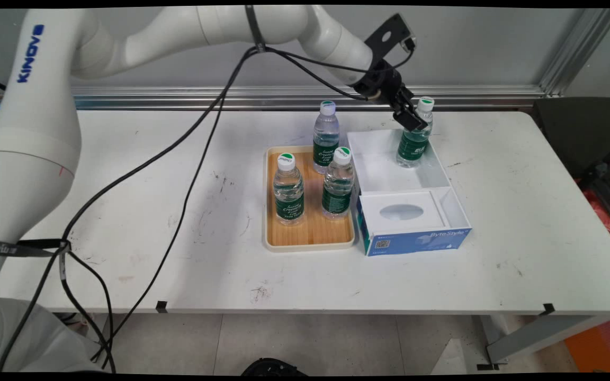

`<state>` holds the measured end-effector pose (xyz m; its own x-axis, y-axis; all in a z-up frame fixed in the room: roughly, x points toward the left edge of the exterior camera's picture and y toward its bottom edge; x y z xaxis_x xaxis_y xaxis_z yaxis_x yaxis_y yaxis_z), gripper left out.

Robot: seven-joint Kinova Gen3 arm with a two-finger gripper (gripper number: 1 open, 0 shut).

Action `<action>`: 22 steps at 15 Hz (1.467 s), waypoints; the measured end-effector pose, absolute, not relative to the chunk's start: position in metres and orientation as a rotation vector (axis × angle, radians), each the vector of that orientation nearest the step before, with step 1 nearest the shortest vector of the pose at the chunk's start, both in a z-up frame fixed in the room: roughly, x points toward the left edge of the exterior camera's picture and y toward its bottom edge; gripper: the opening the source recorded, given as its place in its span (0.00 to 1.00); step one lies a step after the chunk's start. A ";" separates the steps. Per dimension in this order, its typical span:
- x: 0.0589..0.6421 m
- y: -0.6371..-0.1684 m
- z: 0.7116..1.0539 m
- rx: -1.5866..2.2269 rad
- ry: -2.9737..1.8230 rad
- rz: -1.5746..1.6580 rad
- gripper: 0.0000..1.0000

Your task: Pick up the green bottle from the white box, then place the picked object on the tray

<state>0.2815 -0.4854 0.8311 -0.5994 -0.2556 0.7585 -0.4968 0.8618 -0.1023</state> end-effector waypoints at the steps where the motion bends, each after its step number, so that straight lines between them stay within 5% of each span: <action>1: 0.279 -0.488 0.828 0.544 -2.237 0.388 1.00; 10: 0.265 -0.502 0.806 0.573 -2.235 0.370 1.00; 11: 0.264 -0.503 0.805 0.575 -2.235 0.368 0.00; 22: 0.264 -0.499 0.818 0.567 -2.243 0.382 0.00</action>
